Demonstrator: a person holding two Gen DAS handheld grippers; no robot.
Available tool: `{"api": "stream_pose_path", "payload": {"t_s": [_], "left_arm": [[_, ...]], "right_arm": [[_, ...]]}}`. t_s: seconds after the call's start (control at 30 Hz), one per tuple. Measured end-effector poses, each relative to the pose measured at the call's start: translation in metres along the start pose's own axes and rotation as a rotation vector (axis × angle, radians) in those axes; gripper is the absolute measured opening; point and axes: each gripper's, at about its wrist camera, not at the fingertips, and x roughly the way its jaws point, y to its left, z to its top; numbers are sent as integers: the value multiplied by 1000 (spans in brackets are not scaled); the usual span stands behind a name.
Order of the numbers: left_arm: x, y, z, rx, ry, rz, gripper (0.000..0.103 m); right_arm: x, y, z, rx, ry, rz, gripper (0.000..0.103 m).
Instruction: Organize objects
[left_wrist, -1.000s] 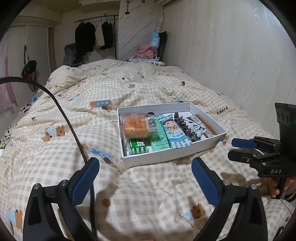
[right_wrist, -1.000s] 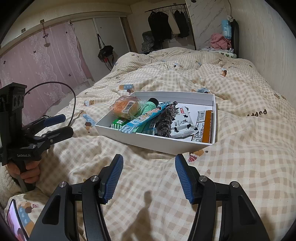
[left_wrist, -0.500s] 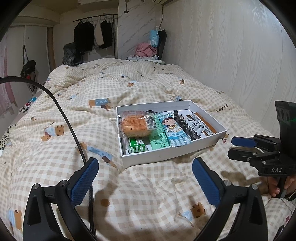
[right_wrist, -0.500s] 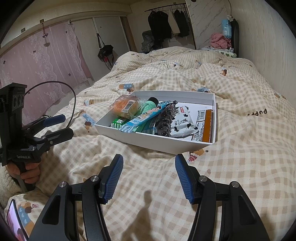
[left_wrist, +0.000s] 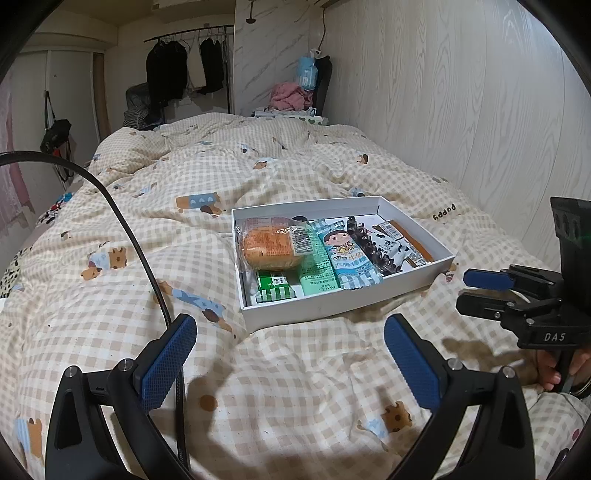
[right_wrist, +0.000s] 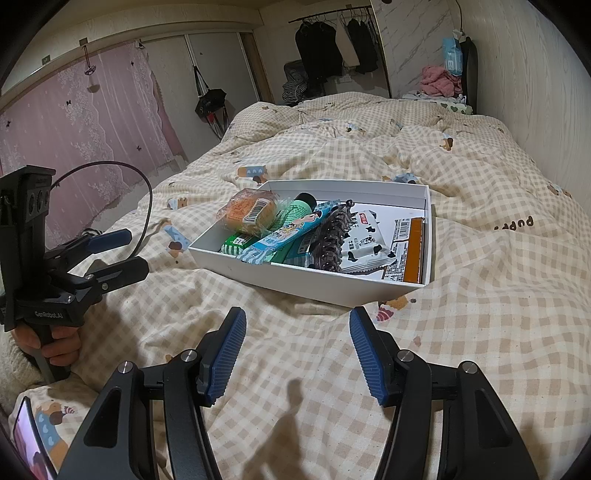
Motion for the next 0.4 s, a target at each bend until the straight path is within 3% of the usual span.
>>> {"api": "stream_pose_path", "payload": {"t_s": [0.4], "left_arm": [[-1,1,-1,1,-3,-16,102]], "right_arm": [[0,0,0,0,0,0,60]]}}
